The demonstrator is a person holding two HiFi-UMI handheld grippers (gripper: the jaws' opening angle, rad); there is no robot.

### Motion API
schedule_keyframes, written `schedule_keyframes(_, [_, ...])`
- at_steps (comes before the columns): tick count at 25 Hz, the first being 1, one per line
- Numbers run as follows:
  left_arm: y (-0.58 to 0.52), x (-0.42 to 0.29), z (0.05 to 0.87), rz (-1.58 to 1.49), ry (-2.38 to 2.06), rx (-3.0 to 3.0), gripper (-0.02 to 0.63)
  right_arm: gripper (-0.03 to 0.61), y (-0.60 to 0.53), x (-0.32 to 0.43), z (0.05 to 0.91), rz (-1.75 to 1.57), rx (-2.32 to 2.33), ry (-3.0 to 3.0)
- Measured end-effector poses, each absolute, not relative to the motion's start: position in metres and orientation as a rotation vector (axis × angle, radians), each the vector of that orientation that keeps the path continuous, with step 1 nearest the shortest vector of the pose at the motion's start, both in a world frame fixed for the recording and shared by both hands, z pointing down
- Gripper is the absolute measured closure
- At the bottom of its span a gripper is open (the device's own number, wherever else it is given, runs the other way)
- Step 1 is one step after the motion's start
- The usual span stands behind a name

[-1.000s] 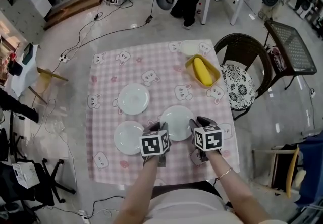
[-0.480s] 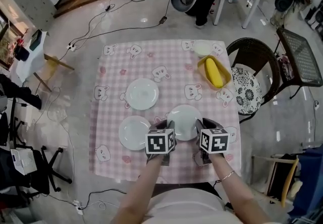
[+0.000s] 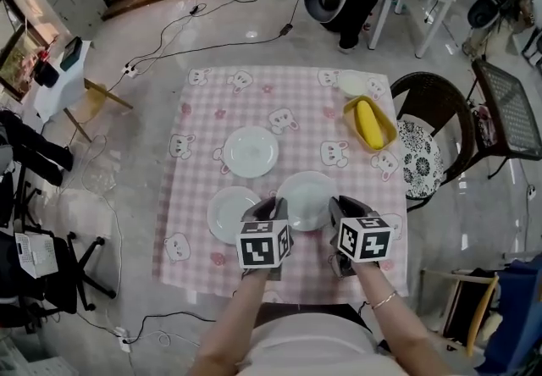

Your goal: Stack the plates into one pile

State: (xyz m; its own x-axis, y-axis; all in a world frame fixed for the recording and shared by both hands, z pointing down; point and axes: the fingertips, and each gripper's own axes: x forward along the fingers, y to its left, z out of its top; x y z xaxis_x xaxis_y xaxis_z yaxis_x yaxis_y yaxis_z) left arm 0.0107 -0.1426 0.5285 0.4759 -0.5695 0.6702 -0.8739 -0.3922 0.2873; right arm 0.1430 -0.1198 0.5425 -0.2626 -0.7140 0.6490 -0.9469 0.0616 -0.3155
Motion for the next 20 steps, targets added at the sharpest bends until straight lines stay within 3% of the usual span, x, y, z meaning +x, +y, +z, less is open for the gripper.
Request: schedule_keyframes(20, [-0.114, -0.19, 0.526, 0.448, -1.511, 1.81, 0.535, 0.517, -0.14, -0.057, 0.534, 0.898, 1.199, -2.255])
